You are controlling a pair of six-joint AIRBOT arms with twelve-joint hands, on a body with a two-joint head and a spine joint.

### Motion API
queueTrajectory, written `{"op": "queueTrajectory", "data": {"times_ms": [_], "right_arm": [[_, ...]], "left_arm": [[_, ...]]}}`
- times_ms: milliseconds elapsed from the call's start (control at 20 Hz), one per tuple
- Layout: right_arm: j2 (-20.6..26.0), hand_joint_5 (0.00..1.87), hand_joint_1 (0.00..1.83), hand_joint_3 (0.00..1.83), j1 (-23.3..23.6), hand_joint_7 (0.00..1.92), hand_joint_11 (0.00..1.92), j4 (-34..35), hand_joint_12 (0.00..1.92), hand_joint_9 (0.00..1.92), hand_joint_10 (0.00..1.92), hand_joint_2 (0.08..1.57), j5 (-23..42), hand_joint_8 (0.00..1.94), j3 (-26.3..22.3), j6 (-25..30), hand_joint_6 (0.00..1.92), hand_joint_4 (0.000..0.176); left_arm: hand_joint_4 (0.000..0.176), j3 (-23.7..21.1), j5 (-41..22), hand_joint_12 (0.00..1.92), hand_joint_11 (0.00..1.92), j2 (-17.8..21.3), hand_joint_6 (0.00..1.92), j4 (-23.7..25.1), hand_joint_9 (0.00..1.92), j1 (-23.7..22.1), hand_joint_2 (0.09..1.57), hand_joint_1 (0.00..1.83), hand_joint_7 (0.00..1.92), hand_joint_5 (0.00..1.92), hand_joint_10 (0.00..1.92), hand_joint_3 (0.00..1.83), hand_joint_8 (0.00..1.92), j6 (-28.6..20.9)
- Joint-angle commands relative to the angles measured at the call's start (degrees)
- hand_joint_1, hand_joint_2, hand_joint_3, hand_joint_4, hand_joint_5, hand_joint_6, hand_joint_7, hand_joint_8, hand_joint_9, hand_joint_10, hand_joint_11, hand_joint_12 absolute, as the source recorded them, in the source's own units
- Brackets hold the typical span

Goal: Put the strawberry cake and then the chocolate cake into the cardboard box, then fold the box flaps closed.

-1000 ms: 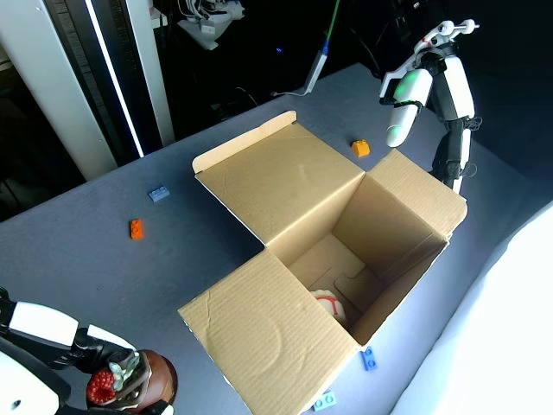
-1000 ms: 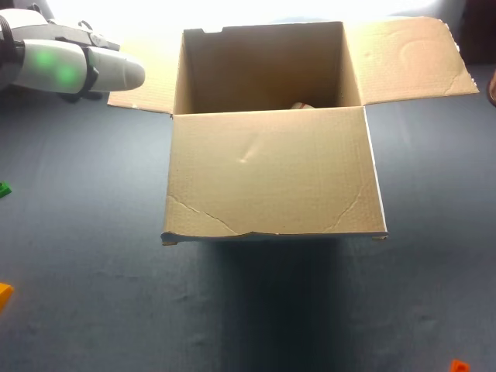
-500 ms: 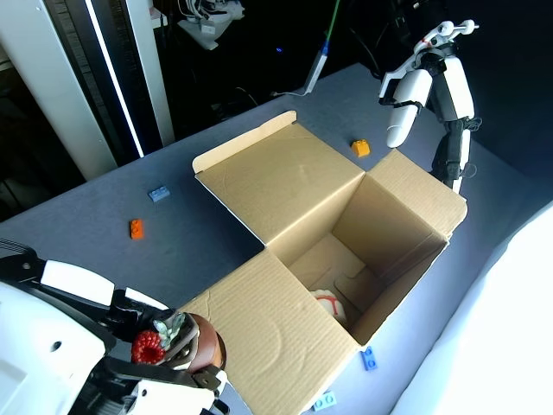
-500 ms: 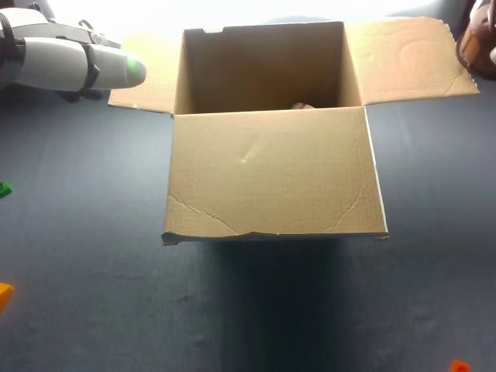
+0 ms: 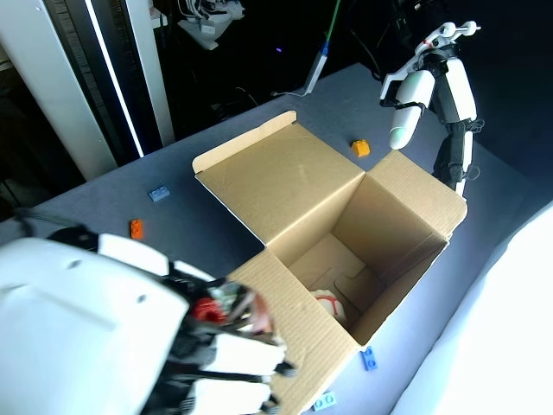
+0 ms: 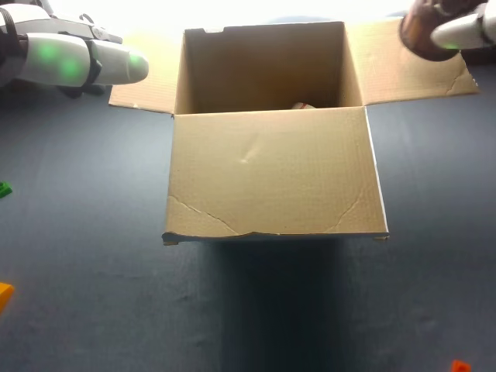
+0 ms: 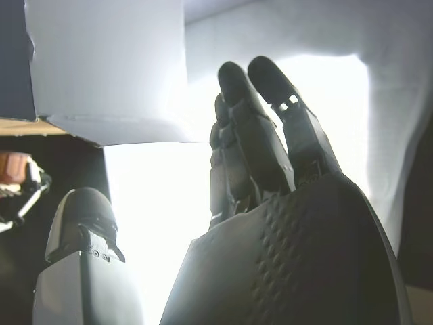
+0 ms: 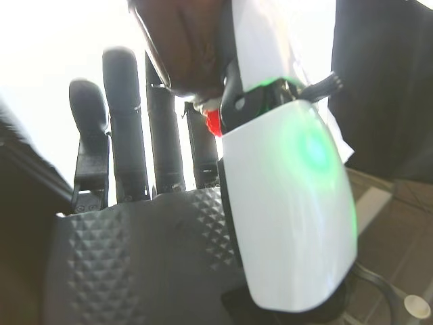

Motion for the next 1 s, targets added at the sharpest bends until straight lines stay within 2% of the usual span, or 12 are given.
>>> {"op": "queueTrajectory", "data": {"times_ms": [0,50,300,350,450,550,600,700,750,800,850,950], "right_arm": [[-0.05,0.96,1.35,0.0,1.58,0.82,0.3,-0.24,1.78,0.68,1.54,1.18,6.11,1.35,0.71,-0.09,0.93,0.0],[-1.21,0.97,1.24,0.0,1.97,0.85,0.32,-1.03,1.66,0.66,1.37,1.16,6.01,1.29,1.15,-0.09,0.98,0.0],[-6.91,0.98,1.35,0.0,2.66,0.87,0.3,-3.07,1.65,0.72,1.44,1.16,4.66,1.23,3.24,-0.21,0.95,0.0],[-7.71,0.99,1.22,0.0,2.62,0.86,0.3,-3.14,1.63,0.66,1.28,1.14,4.32,1.23,3.41,-0.42,0.98,0.0],[-9.31,0.97,1.21,0.0,2.38,0.86,0.31,-5.07,1.62,0.66,1.25,1.15,3.56,1.21,3.7,-0.52,1.03,0.0],[-10.93,0.94,1.2,0.0,2.41,0.88,0.32,-6.37,1.61,0.68,1.22,1.15,1.82,1.2,4.34,-0.51,1.07,0.017],[-11.61,0.95,1.21,0.0,2.5,0.9,0.33,-6.63,1.61,0.69,1.23,1.15,0.97,1.22,4.62,-0.51,1.01,0.0],[-12.85,0.92,1.2,0.0,2.36,0.88,0.3,-7.96,1.64,0.67,1.27,1.16,0.81,1.25,5.04,-0.51,1.06,0.006],[-13.6,0.95,1.21,0.0,2.18,0.86,0.27,-8.58,1.66,0.65,1.3,1.16,0.77,1.26,5.36,-0.51,1.04,0.0],[-14.68,0.94,1.2,0.0,1.99,0.86,0.23,-8.72,1.68,0.64,1.31,1.16,0.62,1.24,5.96,-0.48,1.08,0.009],[-15.42,0.92,1.23,0.0,1.85,0.9,0.25,-8.71,1.67,0.66,1.36,1.15,0.61,1.21,6.46,-0.5,1.07,0.0],[-16.93,0.88,1.33,0.0,1.63,0.91,0.26,-8.67,1.66,0.7,1.41,1.16,0.65,1.21,7.59,-0.85,1.11,0.0]], "left_arm": [[0.016,0.48,-2.44,1.16,0.21,0.22,0.01,0.19,0.64,-0.88,1.01,0.45,0.52,0.3,0.01,0.0,0.01,-0.36],[0.011,0.57,-2.4,1.13,0.21,0.17,0.01,0.19,0.64,-0.92,1.02,0.42,0.53,0.32,0.0,0.0,0.01,-0.36],[0.011,0.41,-2.46,1.13,0.21,-0.04,0.01,-0.09,0.63,-0.92,1.03,0.42,0.52,0.31,0.0,0.0,0.0,-0.36],[0.014,0.29,-2.65,1.13,0.2,-0.07,0.01,-0.09,0.63,-0.92,1.03,0.44,0.52,0.32,0.0,0.0,0.0,-0.35],[0.016,-0.06,-3.0,1.12,0.21,-0.04,0.01,-0.08,0.63,-0.9,1.03,0.41,0.53,0.33,0.0,0.0,0.01,-0.34],[0.014,-0.2,-3.27,1.12,0.22,-0.03,0.01,-0.07,0.63,-0.91,1.03,0.35,0.54,0.34,0.0,0.0,0.01,-0.31],[0.017,-0.22,-3.43,1.13,0.22,-0.03,0.01,-0.06,0.62,-0.94,1.03,0.34,0.53,0.34,0.0,0.0,0.0,-0.19],[0.02,-0.25,-3.63,1.13,0.21,-0.04,0.01,-0.05,0.62,-1.05,1.03,0.35,0.52,0.34,0.0,0.0,0.0,0.05],[0.02,-0.27,-3.68,1.13,0.23,-0.04,0.01,-0.05,0.63,-1.08,1.03,0.37,0.53,0.34,0.01,0.0,0.0,0.09],[0.016,-0.34,-3.69,1.13,0.23,-0.03,0.01,-0.05,0.64,-1.15,1.04,0.38,0.53,0.34,0.01,0.01,0.0,0.19],[0.015,-0.38,-3.69,1.12,0.22,-0.02,0.0,-0.05,0.62,-1.2,1.05,0.32,0.51,0.33,0.0,0.01,0.0,0.25],[0.016,-0.46,-3.69,1.12,0.21,0.0,0.0,-0.05,0.61,-1.21,1.06,0.3,0.5,0.33,0.0,0.01,0.0,0.28]]}}
